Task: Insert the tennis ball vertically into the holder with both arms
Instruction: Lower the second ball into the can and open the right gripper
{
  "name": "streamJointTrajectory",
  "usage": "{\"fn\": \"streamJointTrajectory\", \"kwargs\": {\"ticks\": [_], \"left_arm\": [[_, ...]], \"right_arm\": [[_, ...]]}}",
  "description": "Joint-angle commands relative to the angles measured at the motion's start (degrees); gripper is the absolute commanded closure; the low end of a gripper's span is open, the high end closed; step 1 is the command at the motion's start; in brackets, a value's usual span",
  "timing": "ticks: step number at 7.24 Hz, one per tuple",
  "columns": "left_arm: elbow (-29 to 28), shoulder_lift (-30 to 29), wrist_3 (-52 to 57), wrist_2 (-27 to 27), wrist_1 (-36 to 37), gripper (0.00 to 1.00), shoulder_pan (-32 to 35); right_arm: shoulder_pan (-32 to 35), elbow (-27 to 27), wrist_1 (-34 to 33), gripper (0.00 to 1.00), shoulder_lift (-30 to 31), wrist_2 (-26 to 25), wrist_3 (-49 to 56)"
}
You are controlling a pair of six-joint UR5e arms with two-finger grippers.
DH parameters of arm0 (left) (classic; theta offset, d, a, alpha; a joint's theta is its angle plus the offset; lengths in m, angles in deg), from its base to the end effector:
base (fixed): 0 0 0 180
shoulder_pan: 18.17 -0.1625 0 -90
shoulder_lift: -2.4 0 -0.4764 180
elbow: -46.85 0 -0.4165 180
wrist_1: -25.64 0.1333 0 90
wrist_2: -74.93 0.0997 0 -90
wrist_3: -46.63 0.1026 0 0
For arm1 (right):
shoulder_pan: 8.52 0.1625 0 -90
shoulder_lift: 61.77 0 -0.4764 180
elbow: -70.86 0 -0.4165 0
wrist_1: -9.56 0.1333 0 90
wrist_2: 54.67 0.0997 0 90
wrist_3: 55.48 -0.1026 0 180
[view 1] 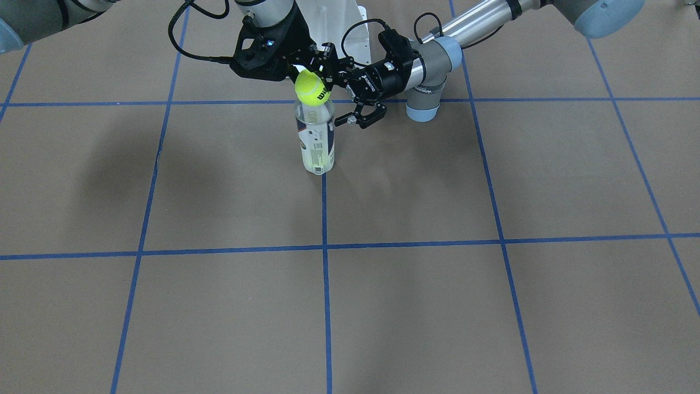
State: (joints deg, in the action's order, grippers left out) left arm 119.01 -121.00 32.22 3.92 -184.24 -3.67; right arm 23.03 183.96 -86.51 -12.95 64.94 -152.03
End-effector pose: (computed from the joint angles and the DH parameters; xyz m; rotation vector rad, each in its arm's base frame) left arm 0.5977 -0.3268 0.3094 1.7460 1.5196 0.1482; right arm -0.4875 -0.3963 0.1081 -0.2457 -1.0731 0.3346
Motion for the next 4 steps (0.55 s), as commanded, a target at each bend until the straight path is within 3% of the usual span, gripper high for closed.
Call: {"fn": "streamJointTrajectory", "kwargs": {"ticks": [1,4], "left_arm": [[-0.09,0.0,0.0,0.0,0.0,0.02,0.0],[-0.09,0.0,0.0,0.0,0.0,0.02,-0.18]], "right_arm": [[0.0,0.28,0.01,1.0,-0.13,0.27,0.04],[0.26,-0.68,0.01,1.0,-0.22,-0.17,1.09]]}}
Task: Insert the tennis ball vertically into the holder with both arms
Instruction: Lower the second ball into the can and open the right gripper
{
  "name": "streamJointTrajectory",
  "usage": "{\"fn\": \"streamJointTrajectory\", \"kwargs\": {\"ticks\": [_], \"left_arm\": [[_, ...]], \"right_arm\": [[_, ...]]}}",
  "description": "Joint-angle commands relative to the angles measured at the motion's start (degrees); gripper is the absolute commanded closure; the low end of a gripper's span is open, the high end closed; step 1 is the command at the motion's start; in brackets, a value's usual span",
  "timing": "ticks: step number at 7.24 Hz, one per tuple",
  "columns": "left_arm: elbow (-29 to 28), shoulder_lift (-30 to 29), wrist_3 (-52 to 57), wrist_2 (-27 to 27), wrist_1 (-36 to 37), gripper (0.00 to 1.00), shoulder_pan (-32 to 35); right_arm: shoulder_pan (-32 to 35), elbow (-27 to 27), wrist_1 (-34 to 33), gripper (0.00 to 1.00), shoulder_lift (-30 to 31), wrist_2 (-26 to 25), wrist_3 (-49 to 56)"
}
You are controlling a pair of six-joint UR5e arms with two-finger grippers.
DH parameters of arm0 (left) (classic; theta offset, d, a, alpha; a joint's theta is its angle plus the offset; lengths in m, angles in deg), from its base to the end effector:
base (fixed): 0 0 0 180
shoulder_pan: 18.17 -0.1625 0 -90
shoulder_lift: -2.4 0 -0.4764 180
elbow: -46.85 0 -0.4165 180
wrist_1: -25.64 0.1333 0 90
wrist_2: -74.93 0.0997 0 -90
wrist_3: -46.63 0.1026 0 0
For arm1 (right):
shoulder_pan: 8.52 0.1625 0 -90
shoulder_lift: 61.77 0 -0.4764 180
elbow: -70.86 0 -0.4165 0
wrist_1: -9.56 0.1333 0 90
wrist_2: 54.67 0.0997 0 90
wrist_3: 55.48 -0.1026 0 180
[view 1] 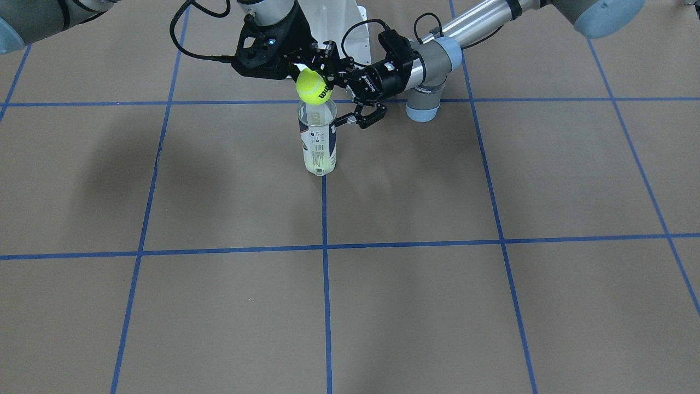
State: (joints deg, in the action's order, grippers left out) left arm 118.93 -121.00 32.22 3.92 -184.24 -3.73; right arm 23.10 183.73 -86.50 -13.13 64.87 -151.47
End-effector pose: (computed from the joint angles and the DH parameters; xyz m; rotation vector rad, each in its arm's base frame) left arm 0.5984 -0.3262 0.3100 1.7445 1.5195 0.1496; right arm -0.4883 -0.3977 0.1074 -0.2389 -1.0734 0.3279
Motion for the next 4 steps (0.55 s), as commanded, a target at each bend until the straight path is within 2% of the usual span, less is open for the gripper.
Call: {"fn": "streamJointTrajectory", "kwargs": {"ticks": [1,4], "left_arm": [[-0.01,0.0,0.0,0.0,0.0,0.02,-0.12],[0.08,-0.18,0.0,0.52,0.09,0.01,-0.2]], "right_arm": [[0.2,-1.33,0.17,1.0,-0.3,-0.19,1.06],[0.55,-2.48,0.18,1.0,-1.09,-0.19,1.5]]}}
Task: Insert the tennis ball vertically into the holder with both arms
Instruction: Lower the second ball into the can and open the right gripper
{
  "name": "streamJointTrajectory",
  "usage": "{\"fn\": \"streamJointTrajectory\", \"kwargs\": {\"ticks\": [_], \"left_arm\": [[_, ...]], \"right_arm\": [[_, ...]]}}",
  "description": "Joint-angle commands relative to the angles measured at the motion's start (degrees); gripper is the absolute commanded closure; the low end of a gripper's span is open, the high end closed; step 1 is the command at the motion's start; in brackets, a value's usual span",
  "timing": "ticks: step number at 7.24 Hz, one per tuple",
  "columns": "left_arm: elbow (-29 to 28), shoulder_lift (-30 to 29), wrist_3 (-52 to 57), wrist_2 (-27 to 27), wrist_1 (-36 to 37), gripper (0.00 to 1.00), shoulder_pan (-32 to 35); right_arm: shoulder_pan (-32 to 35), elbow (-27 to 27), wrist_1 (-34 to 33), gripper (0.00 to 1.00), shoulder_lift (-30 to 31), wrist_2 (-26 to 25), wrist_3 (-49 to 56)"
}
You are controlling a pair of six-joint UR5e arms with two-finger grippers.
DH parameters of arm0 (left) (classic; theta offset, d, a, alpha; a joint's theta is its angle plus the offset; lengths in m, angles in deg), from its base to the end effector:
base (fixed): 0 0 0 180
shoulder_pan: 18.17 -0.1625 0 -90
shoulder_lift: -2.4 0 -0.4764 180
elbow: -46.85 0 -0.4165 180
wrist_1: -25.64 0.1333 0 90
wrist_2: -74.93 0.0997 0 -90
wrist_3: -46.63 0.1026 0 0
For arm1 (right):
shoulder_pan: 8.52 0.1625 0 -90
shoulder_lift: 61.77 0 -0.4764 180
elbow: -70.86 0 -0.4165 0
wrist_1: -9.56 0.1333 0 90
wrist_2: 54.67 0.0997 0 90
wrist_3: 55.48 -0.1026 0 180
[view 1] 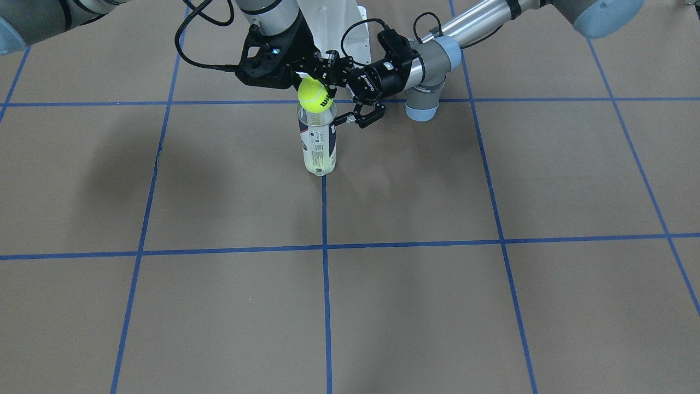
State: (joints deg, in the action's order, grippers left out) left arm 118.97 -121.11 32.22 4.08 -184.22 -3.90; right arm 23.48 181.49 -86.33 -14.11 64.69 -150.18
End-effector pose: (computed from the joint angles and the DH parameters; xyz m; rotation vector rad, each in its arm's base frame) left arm 0.5994 -0.3247 0.3085 1.7435 1.5221 0.1468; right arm -0.4983 -0.4092 0.1085 -0.2264 -1.0587 0.3221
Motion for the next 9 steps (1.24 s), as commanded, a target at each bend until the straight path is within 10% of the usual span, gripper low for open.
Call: {"fn": "streamJointTrajectory", "kwargs": {"ticks": [1,4,5,6,9], "left_arm": [[0.04,0.02,0.0,0.62,-0.02,0.01,0.05],[0.13,-0.06,0.0,0.71,0.07,0.01,0.14],[0.13,-0.06,0.0,1.06,0.07,0.01,0.14],[0.04,-0.06,0.0,2.54,0.16,0.01,0.05],[0.04,-0.06,0.09,2.65,0.24,0.01,0.14]], "right_arm": [[0.51,-0.42,0.01,1.0,-0.11,-0.01,0.57],[1.04,-1.21,0.01,0.94,-0.2,0.08,1.19],[0.95,-1.56,0.01,0.25,-0.2,0.08,1.19],[0.95,-1.73,0.1,0.0,-0.2,0.08,2.23],[2.7,-1.3,0.18,0.0,-0.46,0.87,4.0]]}}
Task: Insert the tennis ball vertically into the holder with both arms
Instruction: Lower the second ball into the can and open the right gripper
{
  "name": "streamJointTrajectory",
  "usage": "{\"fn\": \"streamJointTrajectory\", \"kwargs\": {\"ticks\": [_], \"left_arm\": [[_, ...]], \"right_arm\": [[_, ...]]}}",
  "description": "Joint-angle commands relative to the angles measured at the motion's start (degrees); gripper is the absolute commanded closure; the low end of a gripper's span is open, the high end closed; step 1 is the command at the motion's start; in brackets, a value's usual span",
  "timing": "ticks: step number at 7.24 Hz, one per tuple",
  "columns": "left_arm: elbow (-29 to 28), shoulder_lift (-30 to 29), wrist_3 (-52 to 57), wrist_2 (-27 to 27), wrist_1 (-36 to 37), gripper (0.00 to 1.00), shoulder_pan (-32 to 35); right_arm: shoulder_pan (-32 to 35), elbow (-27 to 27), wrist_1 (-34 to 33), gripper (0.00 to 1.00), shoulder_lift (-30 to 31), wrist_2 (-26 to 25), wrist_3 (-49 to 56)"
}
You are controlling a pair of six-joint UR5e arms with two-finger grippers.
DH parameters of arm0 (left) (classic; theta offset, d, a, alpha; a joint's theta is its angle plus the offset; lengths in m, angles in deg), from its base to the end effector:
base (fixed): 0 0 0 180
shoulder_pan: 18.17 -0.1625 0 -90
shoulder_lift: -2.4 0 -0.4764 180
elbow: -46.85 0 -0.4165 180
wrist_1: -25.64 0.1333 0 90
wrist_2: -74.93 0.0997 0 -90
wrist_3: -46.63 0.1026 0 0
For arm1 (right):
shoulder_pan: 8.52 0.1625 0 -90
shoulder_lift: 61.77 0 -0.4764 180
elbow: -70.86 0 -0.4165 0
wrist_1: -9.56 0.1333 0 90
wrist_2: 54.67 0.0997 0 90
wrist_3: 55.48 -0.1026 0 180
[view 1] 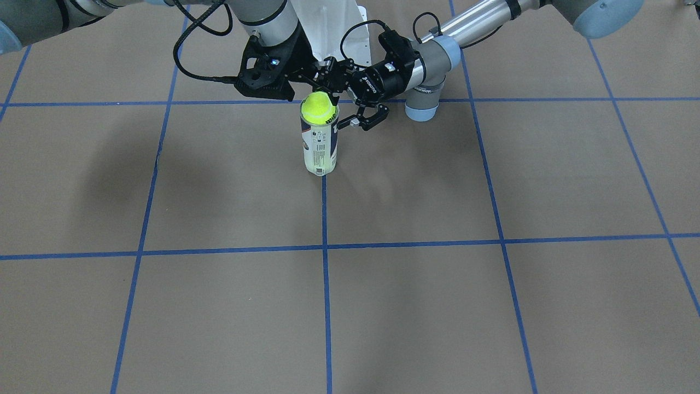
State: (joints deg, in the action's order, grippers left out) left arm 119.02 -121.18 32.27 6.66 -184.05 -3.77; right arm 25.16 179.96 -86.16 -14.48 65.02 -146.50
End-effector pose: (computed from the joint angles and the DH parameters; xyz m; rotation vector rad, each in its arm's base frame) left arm 0.5969 -0.3301 0.3085 1.7464 1.4907 0.0996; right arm -0.4947 -0.4288 0.1124 -0.1879 -1.0525 0.2937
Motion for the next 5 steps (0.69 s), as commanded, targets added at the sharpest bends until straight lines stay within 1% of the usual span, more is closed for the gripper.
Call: {"fn": "streamJointTrajectory", "kwargs": {"ticks": [1,5], "left_arm": [[-0.09,0.0,0.03,0.07,0.16,0.01,-0.08],[-0.36,-0.44,-0.05,0.07,0.16,0.01,-0.16]], "right_arm": [[1.91,0.23,0.01,0.0,0.0,1.5,0.32],[3.23,0.4,-0.07,0.0,0.18,3.27,0.32]]}}
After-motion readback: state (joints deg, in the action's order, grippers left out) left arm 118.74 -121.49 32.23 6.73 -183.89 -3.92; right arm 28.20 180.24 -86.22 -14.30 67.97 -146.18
